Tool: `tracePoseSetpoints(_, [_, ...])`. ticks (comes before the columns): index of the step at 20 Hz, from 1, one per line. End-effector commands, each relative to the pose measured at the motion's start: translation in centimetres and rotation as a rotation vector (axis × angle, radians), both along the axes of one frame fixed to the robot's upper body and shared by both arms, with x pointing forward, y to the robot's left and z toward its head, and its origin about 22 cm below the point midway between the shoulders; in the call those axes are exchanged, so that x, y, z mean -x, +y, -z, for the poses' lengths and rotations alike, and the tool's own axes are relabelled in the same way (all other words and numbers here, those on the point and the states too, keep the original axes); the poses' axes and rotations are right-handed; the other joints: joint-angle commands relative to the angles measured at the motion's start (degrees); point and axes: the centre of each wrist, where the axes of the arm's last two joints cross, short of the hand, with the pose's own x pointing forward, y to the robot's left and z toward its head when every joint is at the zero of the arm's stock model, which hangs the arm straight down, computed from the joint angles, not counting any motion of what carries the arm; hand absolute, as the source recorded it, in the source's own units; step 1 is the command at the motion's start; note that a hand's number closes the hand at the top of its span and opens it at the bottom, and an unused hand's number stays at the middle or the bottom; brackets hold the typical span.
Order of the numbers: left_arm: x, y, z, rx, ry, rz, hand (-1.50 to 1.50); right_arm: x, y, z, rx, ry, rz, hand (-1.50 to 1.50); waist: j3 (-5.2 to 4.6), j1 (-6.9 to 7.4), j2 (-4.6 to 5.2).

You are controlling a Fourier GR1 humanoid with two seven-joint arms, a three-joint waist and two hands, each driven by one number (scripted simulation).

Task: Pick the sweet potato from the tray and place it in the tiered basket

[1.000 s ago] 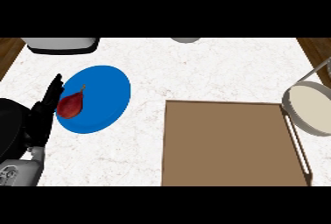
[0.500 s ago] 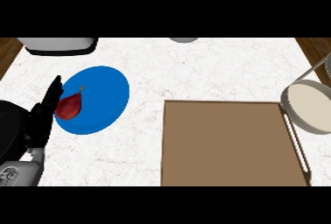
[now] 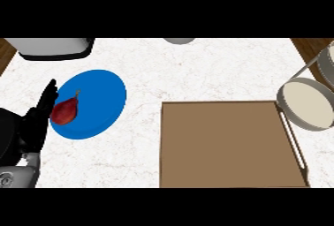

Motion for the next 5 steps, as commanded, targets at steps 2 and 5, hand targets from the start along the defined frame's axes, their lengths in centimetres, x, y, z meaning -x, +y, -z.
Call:
tracePoseSetpoints(2, [0.2, 0.8, -0.1, -0.014, -0.005, -0.03, 0.0, 7.8, 2.6, 0.7, -0.071, -0.027, 0.044, -1.5, 0.04, -0.11, 0.11])
tracePoseSetpoints(5, [-0.4, 0.0, -0.4, -0.005, -0.005, -0.002, 0.0, 12.3, 5.2, 0.9, -0.064, -0.089, 0.031, -1.5, 0.03, 0.05, 0.26])
